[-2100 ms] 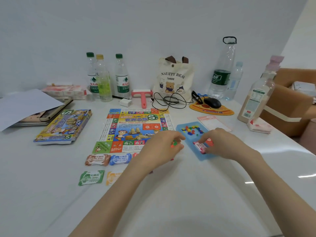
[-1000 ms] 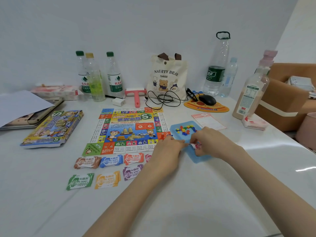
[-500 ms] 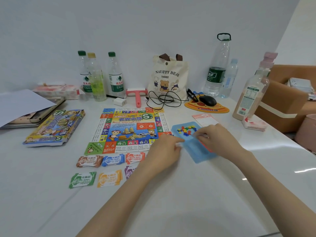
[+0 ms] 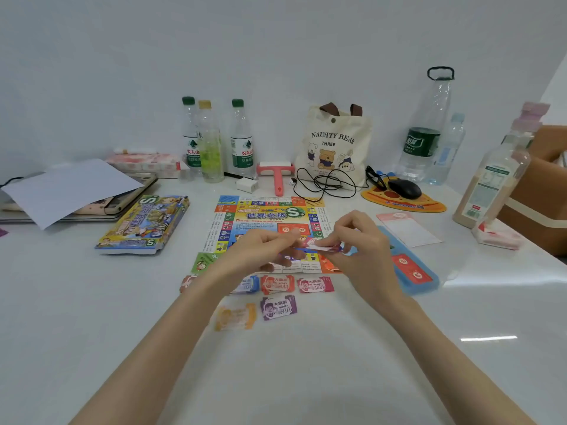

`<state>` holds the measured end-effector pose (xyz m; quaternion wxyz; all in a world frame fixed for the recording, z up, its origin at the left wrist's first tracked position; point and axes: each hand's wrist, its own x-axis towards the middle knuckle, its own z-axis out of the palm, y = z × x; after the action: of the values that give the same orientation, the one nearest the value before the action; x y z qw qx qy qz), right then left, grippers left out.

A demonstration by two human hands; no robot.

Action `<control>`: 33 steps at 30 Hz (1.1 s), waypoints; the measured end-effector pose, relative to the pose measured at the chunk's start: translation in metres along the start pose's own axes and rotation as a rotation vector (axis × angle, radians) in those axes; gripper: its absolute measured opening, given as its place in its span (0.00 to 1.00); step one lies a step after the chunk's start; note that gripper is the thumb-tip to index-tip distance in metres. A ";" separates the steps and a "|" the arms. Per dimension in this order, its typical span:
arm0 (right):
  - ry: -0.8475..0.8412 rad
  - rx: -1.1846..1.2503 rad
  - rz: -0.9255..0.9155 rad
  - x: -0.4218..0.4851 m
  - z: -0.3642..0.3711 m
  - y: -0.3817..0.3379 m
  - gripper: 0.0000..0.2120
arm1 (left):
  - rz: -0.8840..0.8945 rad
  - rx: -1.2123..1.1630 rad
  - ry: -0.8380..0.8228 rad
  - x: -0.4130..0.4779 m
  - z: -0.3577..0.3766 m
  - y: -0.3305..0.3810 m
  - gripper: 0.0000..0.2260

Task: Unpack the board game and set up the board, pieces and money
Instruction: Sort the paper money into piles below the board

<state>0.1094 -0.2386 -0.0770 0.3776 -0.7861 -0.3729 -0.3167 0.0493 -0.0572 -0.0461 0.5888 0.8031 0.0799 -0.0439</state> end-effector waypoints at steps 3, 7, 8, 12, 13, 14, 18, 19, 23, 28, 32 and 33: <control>0.022 0.006 -0.067 0.000 0.020 -0.010 0.07 | -0.026 0.012 0.032 -0.006 -0.015 -0.008 0.13; -0.002 0.040 -0.105 0.006 0.045 -0.024 0.10 | -0.037 -0.015 0.086 -0.010 -0.043 -0.024 0.08; -0.009 0.049 -0.108 0.007 0.047 -0.025 0.10 | -0.040 -0.021 0.090 -0.011 -0.044 -0.025 0.08; -0.076 0.081 -0.080 0.010 0.055 -0.028 0.11 | -0.030 -0.002 0.136 -0.012 -0.052 -0.030 0.09; -0.116 0.109 -0.047 0.011 0.058 -0.031 0.12 | -0.018 0.004 0.166 -0.013 -0.055 -0.032 0.08; -0.165 0.140 0.004 0.013 0.061 -0.032 0.14 | -0.001 0.007 0.195 -0.012 -0.059 -0.035 0.07; -0.373 0.348 0.390 0.018 0.064 -0.041 0.23 | 0.074 0.006 0.286 -0.011 -0.073 -0.046 0.04; -0.385 0.408 0.461 0.019 0.065 -0.043 0.23 | 0.089 0.027 0.290 -0.010 -0.076 -0.048 0.04; -0.367 0.433 0.561 0.020 0.069 -0.046 0.10 | 0.139 0.103 0.252 -0.006 -0.078 -0.052 0.05; -0.295 0.655 0.828 0.019 0.072 -0.052 0.06 | 0.197 0.027 0.271 0.000 -0.068 -0.048 0.04; -0.170 0.891 0.991 0.015 0.070 -0.057 0.10 | 0.167 -0.141 0.277 0.001 -0.056 -0.047 0.04; -0.161 0.918 1.000 0.015 0.069 -0.058 0.10 | 0.161 -0.176 0.279 0.001 -0.054 -0.048 0.05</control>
<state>0.0838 -0.1505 -0.0801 0.7447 -0.6452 -0.0883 0.1457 0.0404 0.0080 -0.0746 0.6415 0.7507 0.0998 0.1225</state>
